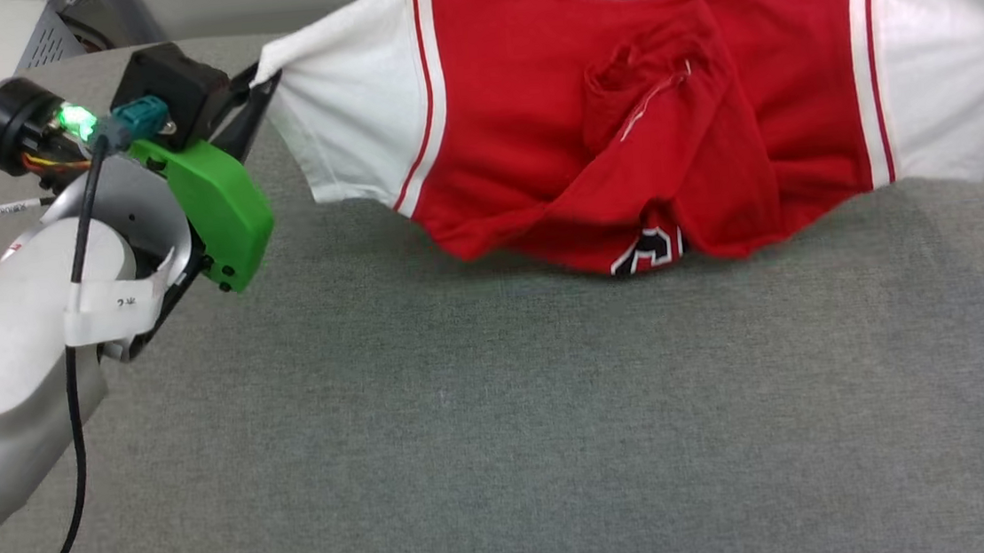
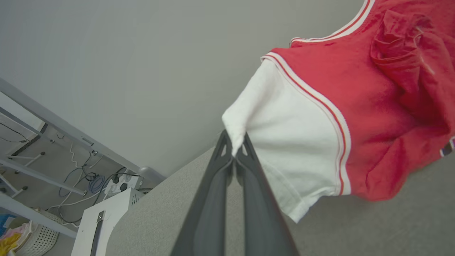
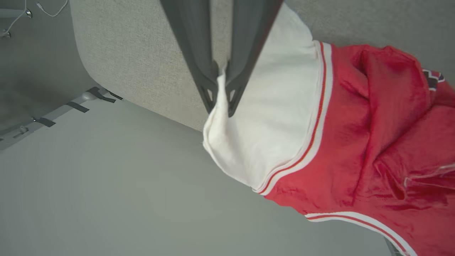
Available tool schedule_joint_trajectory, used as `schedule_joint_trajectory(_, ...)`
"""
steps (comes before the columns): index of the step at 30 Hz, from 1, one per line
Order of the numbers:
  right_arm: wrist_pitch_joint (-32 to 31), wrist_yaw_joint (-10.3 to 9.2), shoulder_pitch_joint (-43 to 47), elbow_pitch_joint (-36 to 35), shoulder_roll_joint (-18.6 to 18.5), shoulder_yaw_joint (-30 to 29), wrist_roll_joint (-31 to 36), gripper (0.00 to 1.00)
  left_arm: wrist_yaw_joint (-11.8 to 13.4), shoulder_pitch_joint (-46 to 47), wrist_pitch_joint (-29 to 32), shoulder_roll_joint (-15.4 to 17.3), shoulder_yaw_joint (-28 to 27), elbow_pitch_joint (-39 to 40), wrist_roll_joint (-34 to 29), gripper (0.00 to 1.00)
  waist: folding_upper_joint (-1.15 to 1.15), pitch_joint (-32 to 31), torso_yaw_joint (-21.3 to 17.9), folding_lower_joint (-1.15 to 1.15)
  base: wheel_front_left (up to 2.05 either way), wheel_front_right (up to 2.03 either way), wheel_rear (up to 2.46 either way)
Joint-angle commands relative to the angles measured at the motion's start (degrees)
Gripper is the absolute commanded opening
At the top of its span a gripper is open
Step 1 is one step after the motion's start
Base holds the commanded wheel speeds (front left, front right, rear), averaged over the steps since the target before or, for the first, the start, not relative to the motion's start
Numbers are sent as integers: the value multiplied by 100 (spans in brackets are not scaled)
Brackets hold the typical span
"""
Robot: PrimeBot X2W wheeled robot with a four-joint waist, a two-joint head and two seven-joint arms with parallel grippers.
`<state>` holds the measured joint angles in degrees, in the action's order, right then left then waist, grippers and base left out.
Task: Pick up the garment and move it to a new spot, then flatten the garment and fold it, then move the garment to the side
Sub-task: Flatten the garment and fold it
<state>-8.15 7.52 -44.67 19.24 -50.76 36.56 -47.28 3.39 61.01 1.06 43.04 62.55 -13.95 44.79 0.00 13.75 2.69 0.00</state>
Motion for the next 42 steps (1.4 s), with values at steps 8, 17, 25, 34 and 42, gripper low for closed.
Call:
schedule_joint_trajectory(8, 296, -3, -763, 63, 168, -361, 504, 0, 156, 652, -400, -196, -288, -222, -229, 0, 0, -144, -102, 0, 0, 0, 0)
schedule_joint_trajectory(17, 299, -3, -1958, 393, 529, -571, 1075, 0, -19, 1700, -591, -701, -483, -1071, -432, 0, 0, 369, -181, 0, 0, 0, 0)
schedule_joint_trajectory(25, 336, -3, -3573, 949, 828, -699, 1694, 0, -292, 3192, -703, -1218, -629, -2037, -734, 0, 0, 1388, -262, 0, 0, 0, 0)
schedule_joint_trajectory(34, 894, -3, -5659, 1846, 1169, -1097, 2537, 0, -325, 4873, -1171, -1653, -885, -3032, -1062, 0, 0, 2421, -288, 0, 0, 0, 0)
schedule_joint_trajectory(42, 1272, -3, -6678, 2674, 1622, -1242, 2895, 0, -361, 5545, -1492, -1918, -1133, -3728, -1032, 0, 0, 2830, -291, 0, 0, 0, 0)
